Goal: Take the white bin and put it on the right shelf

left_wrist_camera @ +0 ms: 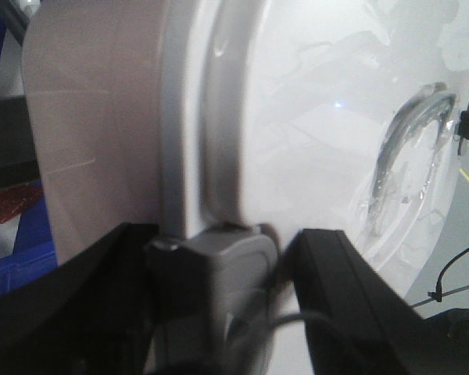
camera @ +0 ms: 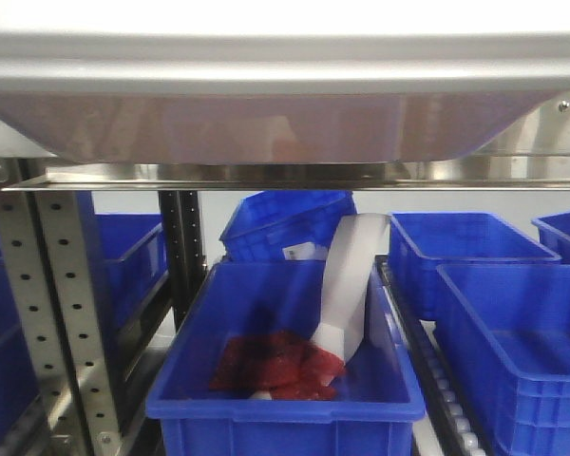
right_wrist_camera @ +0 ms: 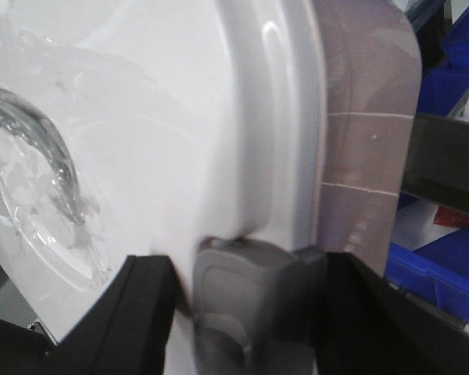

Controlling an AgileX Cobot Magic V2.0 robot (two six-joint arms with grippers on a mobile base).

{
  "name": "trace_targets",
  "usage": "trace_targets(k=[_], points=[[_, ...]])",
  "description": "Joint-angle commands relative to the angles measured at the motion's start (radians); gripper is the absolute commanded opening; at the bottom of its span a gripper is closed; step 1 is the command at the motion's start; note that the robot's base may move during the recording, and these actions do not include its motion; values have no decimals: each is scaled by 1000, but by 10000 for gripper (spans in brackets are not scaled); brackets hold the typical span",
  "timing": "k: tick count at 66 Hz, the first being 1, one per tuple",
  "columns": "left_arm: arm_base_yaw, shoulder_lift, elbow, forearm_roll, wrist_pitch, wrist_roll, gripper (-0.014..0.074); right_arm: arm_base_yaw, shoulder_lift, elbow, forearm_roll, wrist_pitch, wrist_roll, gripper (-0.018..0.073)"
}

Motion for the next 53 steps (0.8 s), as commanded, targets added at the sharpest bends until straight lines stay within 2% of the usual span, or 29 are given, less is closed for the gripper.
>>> trace_targets(k=[1,53], points=[[-16,-15,-32,-168,123,16,241,10,-16,-28,198,51,-5,386],[-16,-15,-32,-168,123,16,241,10,-16,-28,198,50,-5,386]])
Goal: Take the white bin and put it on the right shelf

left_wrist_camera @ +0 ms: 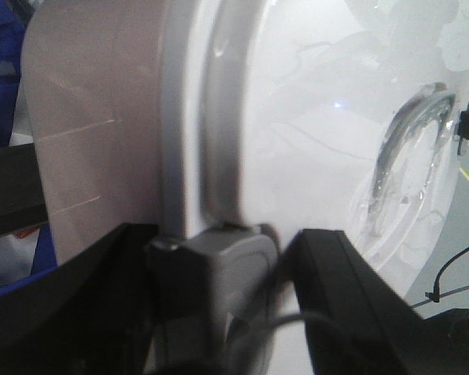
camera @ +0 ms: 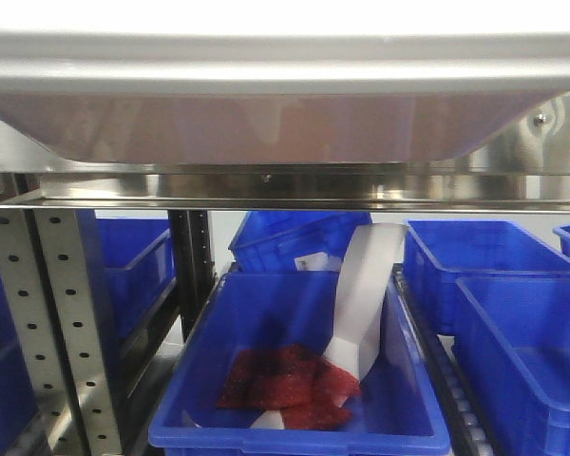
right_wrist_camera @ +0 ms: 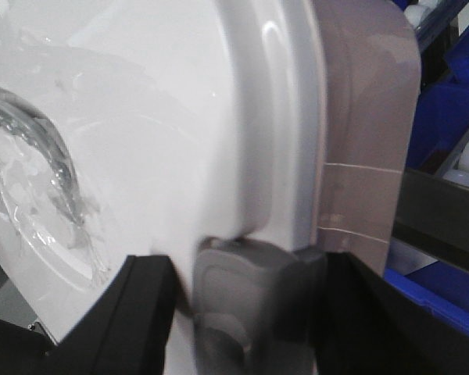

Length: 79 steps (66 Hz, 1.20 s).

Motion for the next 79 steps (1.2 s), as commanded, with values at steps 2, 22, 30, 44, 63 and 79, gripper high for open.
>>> trace_targets(k=[2,22,30,44,63,79], points=[[-16,-15,-32,-168,123,16,241,10,-16,-28,198,50,-5,386],[-16,-15,-32,-168,123,16,241,10,-16,-28,198,50,-5,386],[-16,-15,-32,-168,123,16,241,10,-16,-28,198,50,-5,386],[-16,-15,-32,-168,123,16,241,10,-16,-28,198,50,-5,386],[-16,-15,-32,-168,123,16,241,10,-16,-28,198,50,-5,386],[-16,-15,-32,-168,123,16,242,10,-16,-28,198,50,-5,386]])
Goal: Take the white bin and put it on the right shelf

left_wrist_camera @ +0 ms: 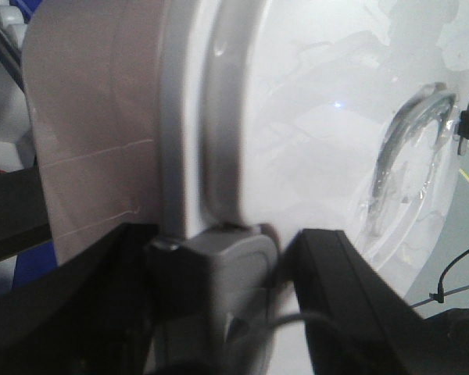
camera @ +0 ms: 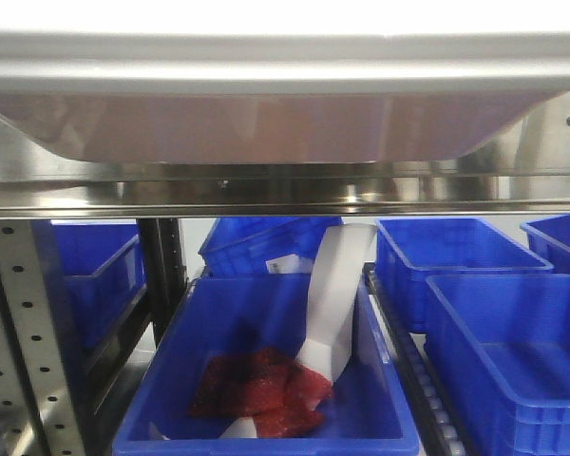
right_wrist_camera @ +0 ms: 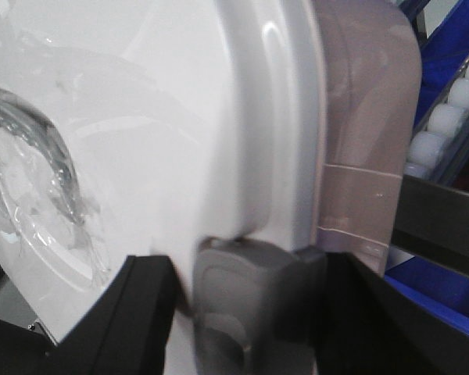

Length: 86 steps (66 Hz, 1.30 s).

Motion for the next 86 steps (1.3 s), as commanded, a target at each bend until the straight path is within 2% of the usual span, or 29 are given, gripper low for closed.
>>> trace_targets(k=[1,86], points=[[-16,-15,-32,-168,123,16,241,10,-16,-28,198,50,-5,386],[-16,-15,-32,-177,122,16,241,10,-16,-28,198,50,-5,386]])
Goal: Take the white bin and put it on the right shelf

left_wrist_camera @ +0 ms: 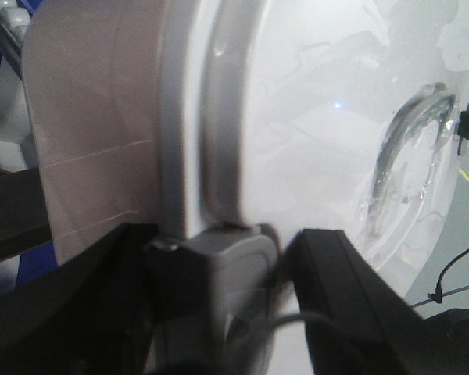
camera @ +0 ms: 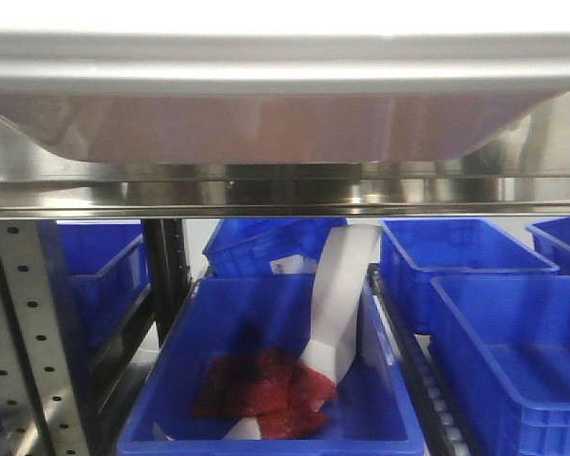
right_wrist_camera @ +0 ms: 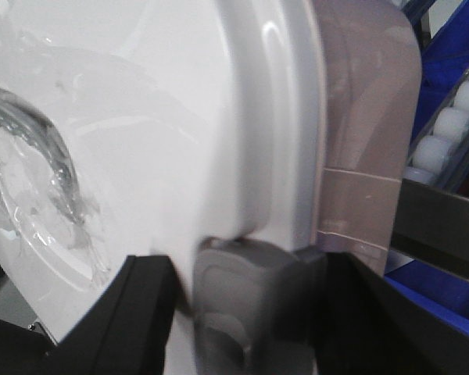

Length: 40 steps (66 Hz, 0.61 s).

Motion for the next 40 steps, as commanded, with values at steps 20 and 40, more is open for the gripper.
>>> trace_targets(k=[20,40], points=[[-16,-15,-32,-230,103,16,242,10,-16,-28,198,50,-5,386],[-16,-15,-32,-229,90,16,241,10,-16,-28,198,51,-5,386]])
